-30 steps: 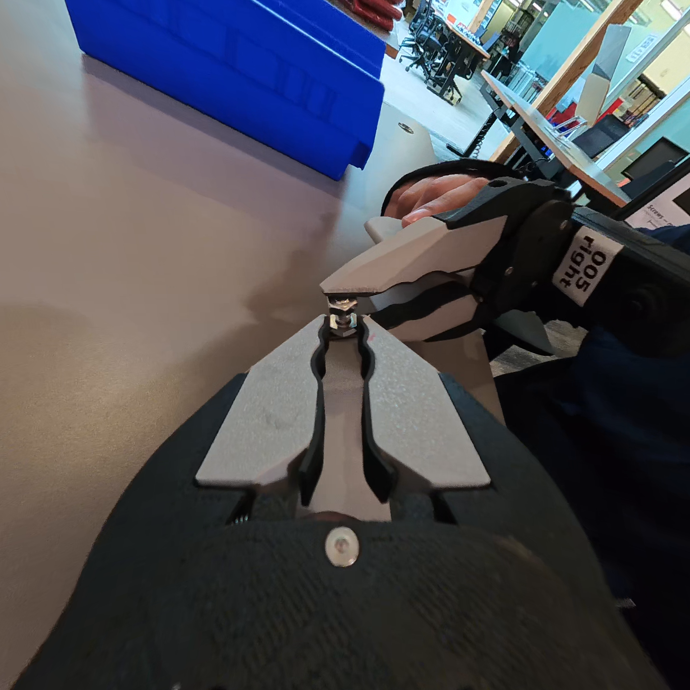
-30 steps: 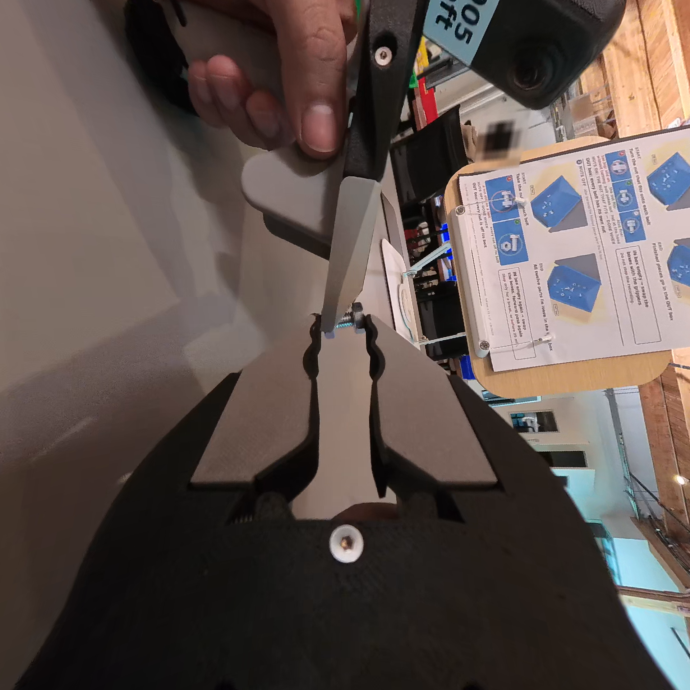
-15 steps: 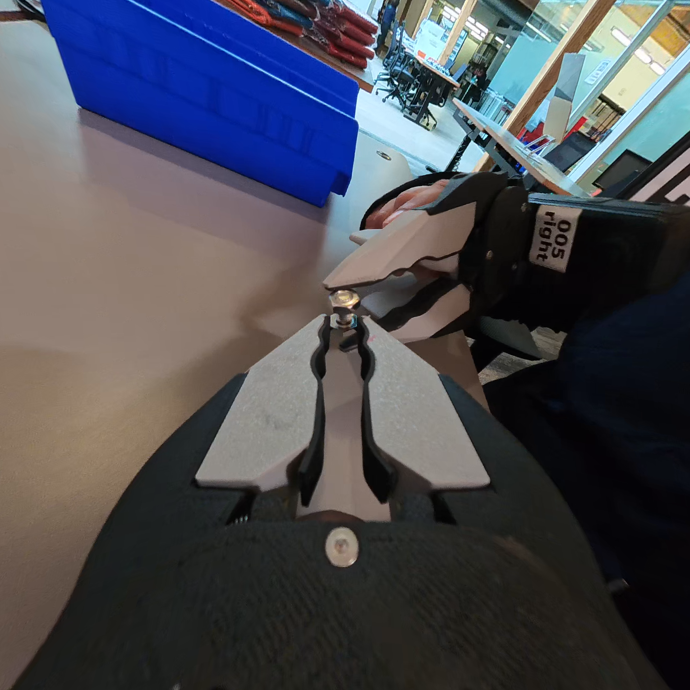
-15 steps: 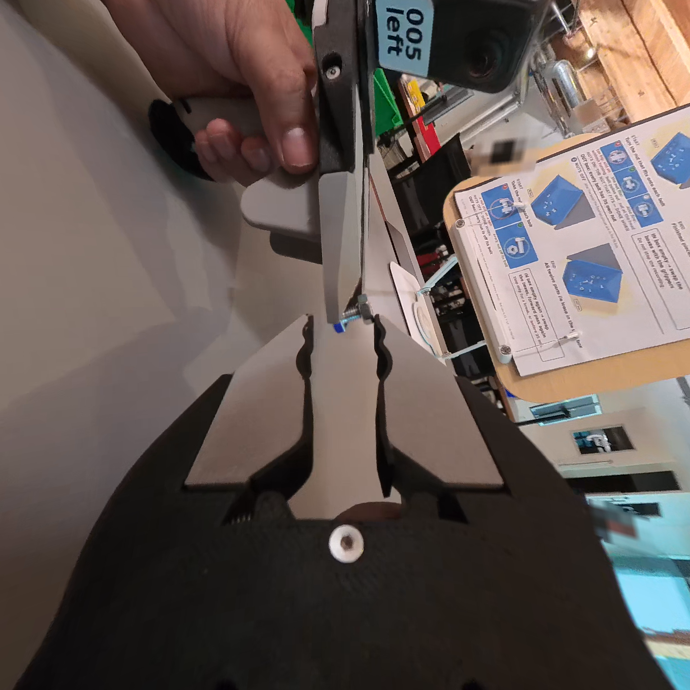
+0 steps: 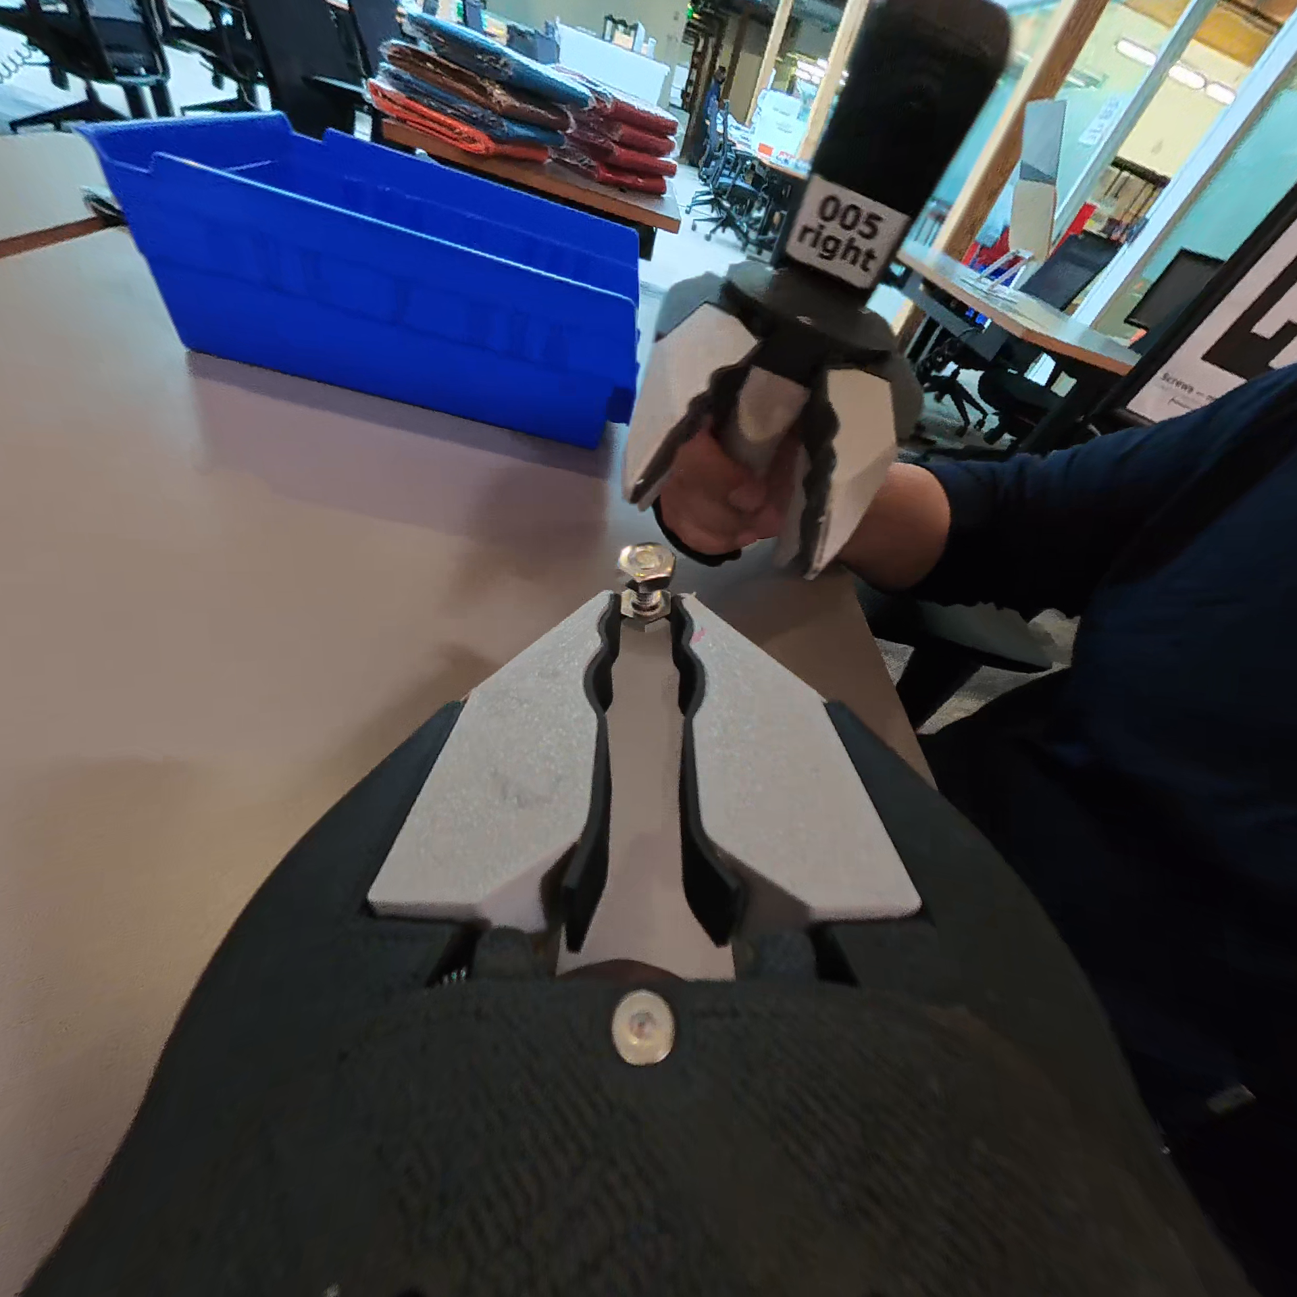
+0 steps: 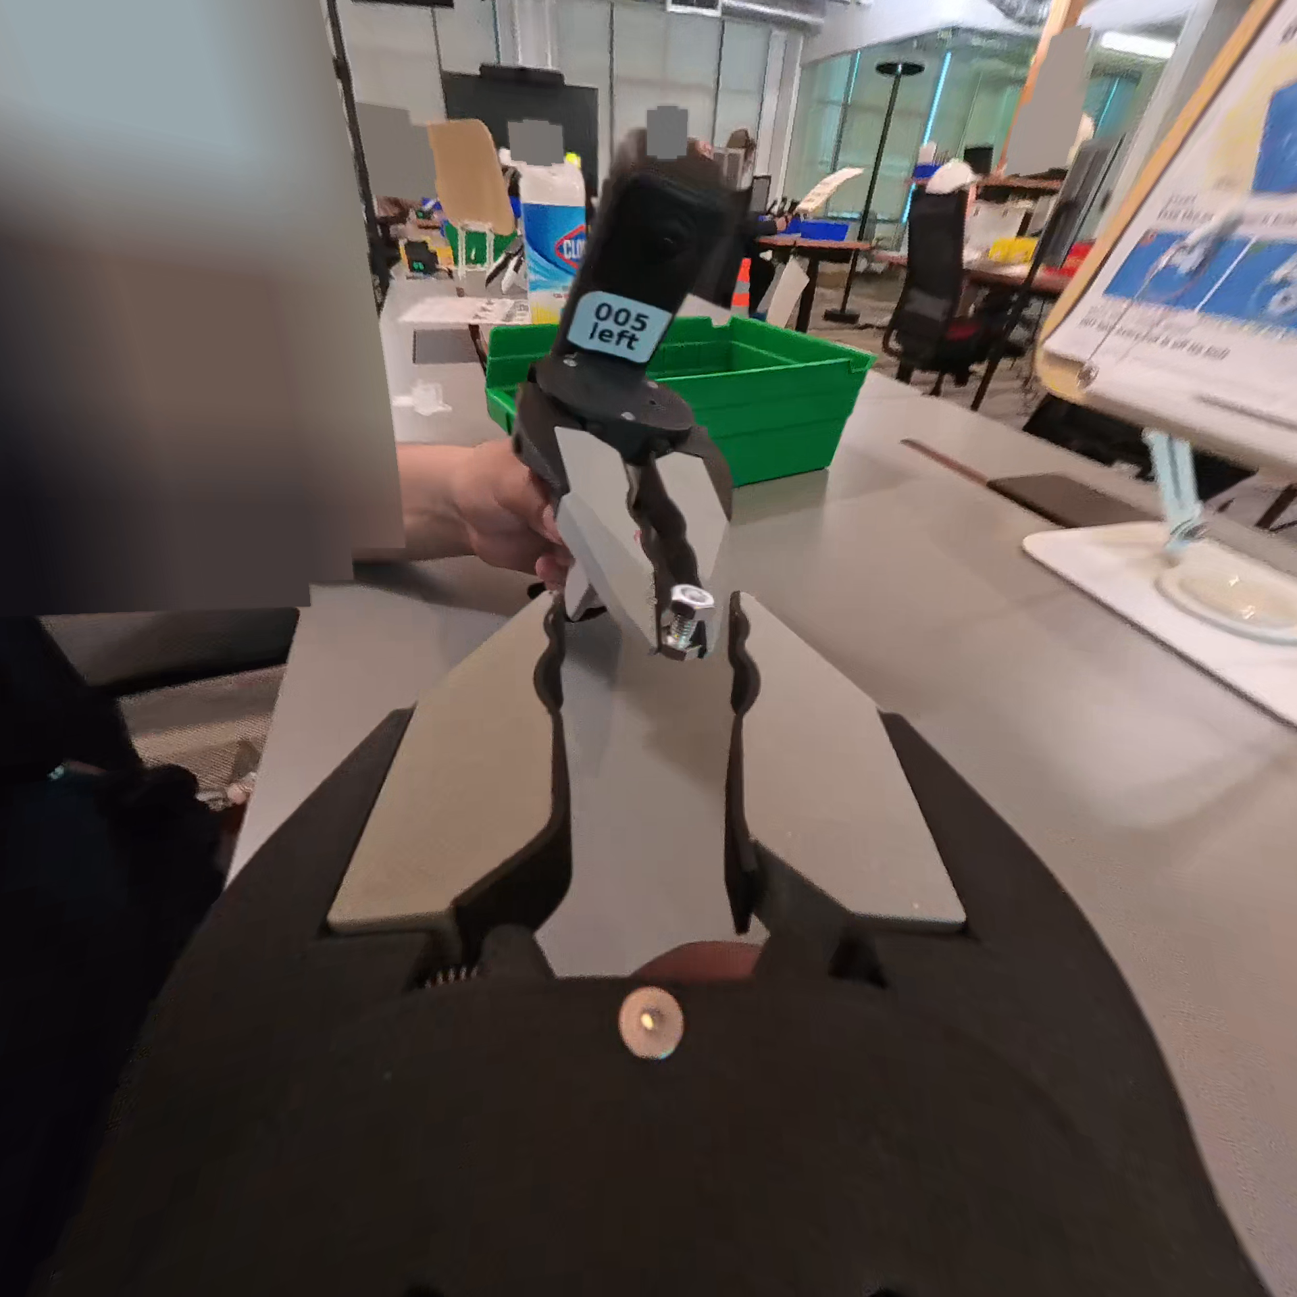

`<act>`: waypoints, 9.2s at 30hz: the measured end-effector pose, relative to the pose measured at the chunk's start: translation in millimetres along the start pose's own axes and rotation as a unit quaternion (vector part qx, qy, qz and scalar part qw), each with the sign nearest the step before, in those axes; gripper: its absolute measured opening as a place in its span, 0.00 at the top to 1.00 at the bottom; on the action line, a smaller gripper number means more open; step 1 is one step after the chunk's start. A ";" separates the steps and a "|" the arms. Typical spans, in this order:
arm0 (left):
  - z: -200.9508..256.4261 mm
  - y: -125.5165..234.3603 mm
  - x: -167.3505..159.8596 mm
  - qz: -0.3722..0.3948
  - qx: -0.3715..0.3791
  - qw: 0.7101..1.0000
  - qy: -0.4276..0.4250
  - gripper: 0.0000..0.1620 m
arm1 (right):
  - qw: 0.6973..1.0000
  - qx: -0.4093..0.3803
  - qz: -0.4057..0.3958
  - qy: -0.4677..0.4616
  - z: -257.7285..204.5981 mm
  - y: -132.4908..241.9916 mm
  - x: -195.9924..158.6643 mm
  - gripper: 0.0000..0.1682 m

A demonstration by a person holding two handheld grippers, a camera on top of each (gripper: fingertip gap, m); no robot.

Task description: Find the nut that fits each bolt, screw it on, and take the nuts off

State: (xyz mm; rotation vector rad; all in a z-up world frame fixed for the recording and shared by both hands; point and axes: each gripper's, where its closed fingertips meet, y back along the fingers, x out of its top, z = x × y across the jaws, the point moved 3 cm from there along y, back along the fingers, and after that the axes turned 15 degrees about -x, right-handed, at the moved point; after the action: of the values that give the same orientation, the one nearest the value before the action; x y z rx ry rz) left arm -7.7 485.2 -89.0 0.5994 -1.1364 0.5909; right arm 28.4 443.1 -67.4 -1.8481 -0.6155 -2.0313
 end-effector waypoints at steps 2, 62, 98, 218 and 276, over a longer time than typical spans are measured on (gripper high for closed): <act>2.5 -3.1 -0.3 -0.007 -0.001 1.000 -0.009 0.93 | 1.000 0.008 -0.010 -0.028 -0.6 -4.6 -2.5 0.73; -27.0 8.4 -17.4 -0.026 0.061 0.996 0.059 0.80 | 0.980 -0.191 -0.042 0.024 42.1 23.4 14.1 0.94; -50.1 24.3 -42.9 -0.142 0.142 0.979 0.031 0.70 | 0.969 -0.197 -0.146 0.019 86.8 -1.6 -9.6 0.68; -37.7 50.2 -49.9 -0.308 0.195 0.925 0.103 0.85 | 0.970 -0.174 -0.154 0.077 72.2 -22.7 -53.3 0.69; -36.7 15.1 -71.4 -0.266 0.096 0.959 -0.024 0.73 | 0.909 0.095 -0.247 0.321 38.2 -22.5 -67.8 0.88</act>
State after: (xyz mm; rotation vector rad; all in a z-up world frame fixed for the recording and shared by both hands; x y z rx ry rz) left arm -16.6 512.6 -165.4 1.0495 -0.9129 0.2219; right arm 56.7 478.8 -134.3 -0.8606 -1.0948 -2.5831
